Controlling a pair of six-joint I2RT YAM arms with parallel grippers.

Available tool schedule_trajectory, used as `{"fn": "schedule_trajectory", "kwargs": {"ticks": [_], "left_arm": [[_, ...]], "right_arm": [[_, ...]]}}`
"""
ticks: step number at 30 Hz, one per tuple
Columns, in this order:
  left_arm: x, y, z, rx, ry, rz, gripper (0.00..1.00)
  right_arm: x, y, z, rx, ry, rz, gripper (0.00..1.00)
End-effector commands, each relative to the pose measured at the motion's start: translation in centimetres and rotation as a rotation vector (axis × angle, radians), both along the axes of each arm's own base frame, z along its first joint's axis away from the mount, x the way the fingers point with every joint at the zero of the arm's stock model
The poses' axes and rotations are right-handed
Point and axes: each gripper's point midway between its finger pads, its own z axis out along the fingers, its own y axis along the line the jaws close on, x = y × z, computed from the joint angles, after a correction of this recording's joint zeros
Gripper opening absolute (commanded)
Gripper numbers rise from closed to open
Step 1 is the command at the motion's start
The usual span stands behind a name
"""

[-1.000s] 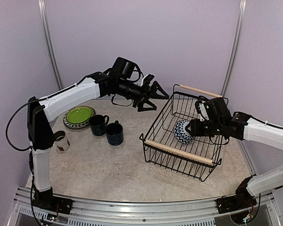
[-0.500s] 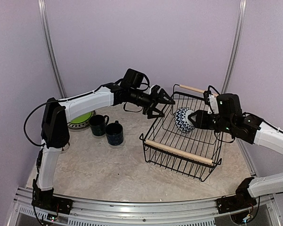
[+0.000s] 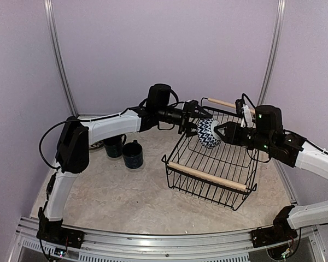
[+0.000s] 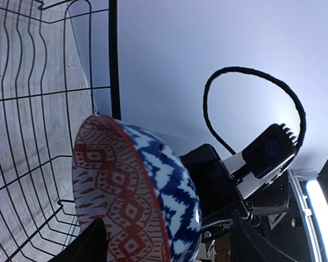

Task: Unload the mixed dishes from the dish rack
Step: Pass from the right arm to the left

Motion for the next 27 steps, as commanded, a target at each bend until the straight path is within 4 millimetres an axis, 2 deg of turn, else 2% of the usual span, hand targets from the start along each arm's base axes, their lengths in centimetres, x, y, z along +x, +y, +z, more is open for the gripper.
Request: {"fn": "schedule_trajectory", "kwargs": {"ticks": [1, 5, 9, 15, 20, 24, 25, 27], "left_arm": [[-1.6, -0.5, 2.1, -0.15, 0.041, -0.093, 0.66], [-2.2, -0.7, 2.6, -0.169, 0.062, -0.107, 0.57], [-2.5, -0.9, 2.8, -0.193, 0.096, -0.117, 0.38], [-2.3, -1.1, 2.3, -0.193, 0.113, -0.114, 0.19], [-2.3, -1.0, 2.4, -0.19, 0.1, -0.114, 0.0], [-1.9, -0.5, 2.8, -0.176, 0.057, -0.1, 0.0], [-1.7, -0.2, 3.1, -0.176, 0.048, -0.095, 0.0], [-1.4, 0.2, 3.4, -0.176, 0.024, -0.09, 0.0]], "right_arm": [[0.4, 0.5, 2.7, 0.09, -0.072, 0.012, 0.0], [0.5, 0.5, 2.4, 0.102, -0.076, 0.007, 0.0], [0.5, 0.8, 2.6, 0.12, -0.092, 0.015, 0.0], [0.5, 0.9, 2.8, 0.131, -0.105, 0.024, 0.0], [0.4, 1.2, 2.9, 0.126, -0.107, 0.044, 0.0], [0.3, 0.6, 2.7, 0.087, -0.102, 0.025, 0.0], [0.2, 0.3, 2.6, 0.073, -0.098, 0.017, 0.05], [-0.2, -0.2, 2.8, 0.046, -0.1, 0.01, 0.22]]}}
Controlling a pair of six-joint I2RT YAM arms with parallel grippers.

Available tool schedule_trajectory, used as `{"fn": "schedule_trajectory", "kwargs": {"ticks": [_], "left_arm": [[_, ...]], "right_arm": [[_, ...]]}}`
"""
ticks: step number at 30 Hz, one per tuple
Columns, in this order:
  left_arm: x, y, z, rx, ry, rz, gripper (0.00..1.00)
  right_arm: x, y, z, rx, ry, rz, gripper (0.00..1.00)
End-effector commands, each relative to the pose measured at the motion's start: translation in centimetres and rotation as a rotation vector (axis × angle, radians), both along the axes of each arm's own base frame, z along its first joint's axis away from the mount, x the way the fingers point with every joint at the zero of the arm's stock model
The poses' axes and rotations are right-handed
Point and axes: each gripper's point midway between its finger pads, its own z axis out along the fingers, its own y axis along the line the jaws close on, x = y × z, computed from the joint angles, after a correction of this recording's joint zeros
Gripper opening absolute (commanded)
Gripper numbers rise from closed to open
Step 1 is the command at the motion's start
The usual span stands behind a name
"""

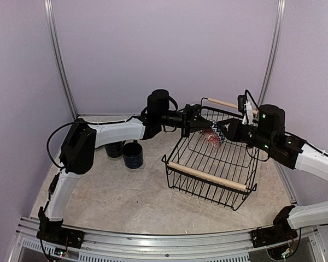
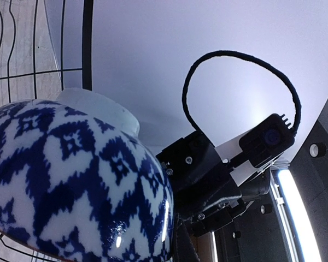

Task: Unload the mixed dishes from the dish rack
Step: Pass from the right arm to the left, then place the bowl at the center of the board.

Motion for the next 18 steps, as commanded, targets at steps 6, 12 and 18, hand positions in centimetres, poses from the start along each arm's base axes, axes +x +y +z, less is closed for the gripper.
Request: {"fn": "schedule_trajectory", "kwargs": {"ticks": [6, 12, 18], "left_arm": [[-0.2, 2.6, 3.8, 0.04, -0.239, 0.039, 0.0], [-1.2, 4.9, 6.8, 0.131, -0.456, 0.108, 0.0], [-2.5, 8.0, 9.1, 0.237, -0.599, 0.164, 0.0]], "right_arm": [[-1.0, -5.0, 0.5, -0.201, -0.002, -0.165, 0.64], [-1.3, -6.8, -0.2, -0.271, 0.007, -0.227, 0.78], [-0.3, -6.3, -1.9, -0.342, 0.039, -0.22, 0.83]]}}
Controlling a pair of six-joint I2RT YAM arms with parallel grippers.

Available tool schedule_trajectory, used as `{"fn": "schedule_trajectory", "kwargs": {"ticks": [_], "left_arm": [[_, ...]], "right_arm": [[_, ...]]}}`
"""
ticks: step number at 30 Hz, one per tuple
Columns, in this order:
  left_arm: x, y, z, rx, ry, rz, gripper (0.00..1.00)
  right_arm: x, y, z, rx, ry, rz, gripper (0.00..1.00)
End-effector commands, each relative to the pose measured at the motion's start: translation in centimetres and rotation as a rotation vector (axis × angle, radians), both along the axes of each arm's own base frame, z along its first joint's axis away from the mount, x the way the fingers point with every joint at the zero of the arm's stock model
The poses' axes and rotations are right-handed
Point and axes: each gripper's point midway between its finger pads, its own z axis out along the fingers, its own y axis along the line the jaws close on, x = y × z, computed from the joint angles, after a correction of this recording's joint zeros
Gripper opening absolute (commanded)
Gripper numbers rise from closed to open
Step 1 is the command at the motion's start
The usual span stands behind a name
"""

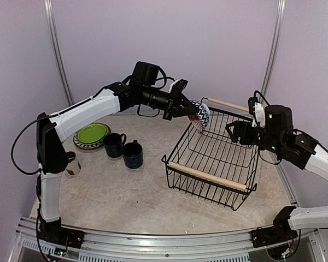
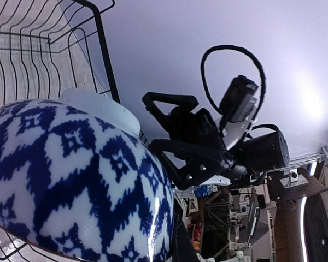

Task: Unload the mixed dishes from the dish rack
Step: Place the bowl at the center of the board.

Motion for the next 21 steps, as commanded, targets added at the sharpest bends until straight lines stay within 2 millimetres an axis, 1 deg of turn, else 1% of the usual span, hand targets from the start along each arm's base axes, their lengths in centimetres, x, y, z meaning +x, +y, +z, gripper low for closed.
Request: {"fn": "schedule_trajectory", "kwargs": {"ticks": [1, 3, 5, 6, 7, 10, 12, 13, 14, 18, 21], "left_arm": [[-1.7, 3.7, 3.9, 0.085, -0.237, 0.052, 0.0], [-1.9, 5.8, 4.3, 0.159, -0.295, 0.101, 0.0], [-2.1, 7.8, 3.5, 0.257, -0.32, 0.145, 0.0], [-2.1, 8.8, 2.7, 0.315, -0.326, 0.167, 0.0], [-2.3, 10.3, 2.4, 0.369, -0.336, 0.196, 0.0], [-2.6, 14.0, -0.5, 0.554, -0.303, 0.27, 0.0], [-3.4, 16.5, -2.0, 0.651, -0.27, 0.316, 0.0], [-3.8, 17.6, -3.3, 0.703, -0.246, 0.331, 0.0], [-4.3, 18.9, -3.8, 0.744, -0.235, 0.357, 0.0], [-6.2, 23.8, -7.8, 0.931, -0.152, 0.43, 0.0], [-7.3, 27.3, -11.2, 1.077, -0.073, 0.464, 0.0]], "right_arm": [[0.9, -0.2, -1.3, -0.096, 0.042, -0.019, 0.84], [1.3, 0.0, -1.5, -0.112, 0.043, -0.017, 0.84], [1.6, 0.2, -1.3, -0.12, 0.032, -0.013, 0.85], [1.7, 0.2, -1.2, -0.121, 0.023, -0.013, 0.85], [1.8, 0.3, -1.1, -0.125, 0.017, -0.012, 0.86], [2.2, 0.3, -0.9, -0.134, 0.001, -0.019, 0.9], [2.5, 0.4, -0.9, -0.15, -0.003, -0.021, 0.92], [2.7, 0.5, -1.0, -0.16, -0.001, -0.022, 0.93], [3.0, 0.4, -1.0, -0.17, -0.001, -0.027, 0.94], [3.7, 0.4, -0.9, -0.203, 0.001, -0.048, 0.98], [4.1, 0.5, -0.5, -0.209, -0.018, -0.048, 1.0]]}}
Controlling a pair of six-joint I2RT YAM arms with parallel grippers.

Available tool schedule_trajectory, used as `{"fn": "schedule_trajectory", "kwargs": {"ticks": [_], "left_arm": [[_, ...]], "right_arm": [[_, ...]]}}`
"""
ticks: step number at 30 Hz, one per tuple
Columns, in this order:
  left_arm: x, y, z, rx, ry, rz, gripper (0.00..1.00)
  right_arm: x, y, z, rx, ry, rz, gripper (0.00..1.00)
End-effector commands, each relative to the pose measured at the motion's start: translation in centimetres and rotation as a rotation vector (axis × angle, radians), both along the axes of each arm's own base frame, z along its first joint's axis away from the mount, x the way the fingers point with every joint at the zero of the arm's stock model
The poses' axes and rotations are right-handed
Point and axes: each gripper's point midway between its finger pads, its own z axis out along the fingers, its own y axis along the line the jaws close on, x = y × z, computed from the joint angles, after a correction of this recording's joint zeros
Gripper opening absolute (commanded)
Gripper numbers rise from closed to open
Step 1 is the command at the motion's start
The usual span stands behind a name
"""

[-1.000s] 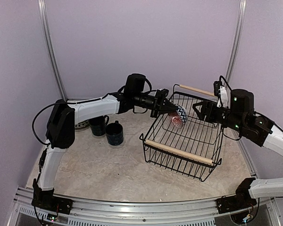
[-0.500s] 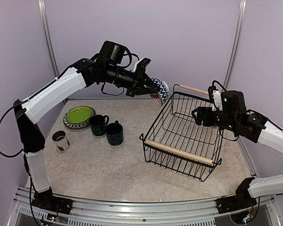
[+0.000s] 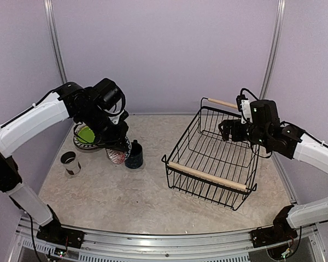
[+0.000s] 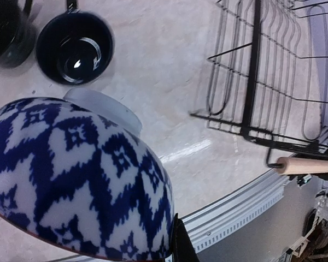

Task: Unload the mixed dishes from the dish rack
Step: Place the bowl at the center of the board.

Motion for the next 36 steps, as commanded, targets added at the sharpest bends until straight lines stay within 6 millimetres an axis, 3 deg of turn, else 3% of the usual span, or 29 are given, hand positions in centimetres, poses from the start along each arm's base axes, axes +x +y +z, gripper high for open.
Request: {"fn": "schedule_trajectory", "kwargs": {"ticks": [1, 7, 10, 17, 23, 28, 33, 36], "left_arm": [[-1.0, 6.3, -3.7, 0.224, 0.053, 0.149, 0.0], [-0.9, 9.6, -9.8, 0.43, 0.15, 0.173, 0.0], [-0.5, 9.7, -12.5, 0.487, 0.195, 0.134, 0.0], [0.2, 10.3, -16.4, 0.61, 0.273, 0.091, 0.0], [-0.2, 10.9, -18.0, 0.66, 0.309, 0.096, 0.02], [-0.3, 10.8, -17.9, 0.662, 0.301, 0.107, 0.3], [-0.4, 10.9, -16.7, 0.652, 0.271, 0.124, 0.46], [0.1, 10.4, -14.8, 0.593, 0.22, 0.129, 0.54]], "right_arm": [[0.8, -0.1, 1.7, -0.021, -0.055, -0.009, 1.0], [0.4, -0.2, 2.8, -0.006, -0.084, 0.0, 1.0], [-0.2, -0.6, 3.2, 0.007, -0.098, 0.001, 1.0], [-1.8, -2.2, 3.7, 0.036, -0.121, -0.029, 1.0], [-2.8, -3.2, 4.6, 0.049, -0.15, -0.047, 1.0], [-2.9, -3.2, 5.1, 0.053, -0.158, -0.039, 1.0], [-3.1, -3.3, 5.7, 0.05, -0.159, -0.037, 1.0], [-3.2, -3.6, 6.3, 0.036, -0.168, -0.042, 1.0]]}}
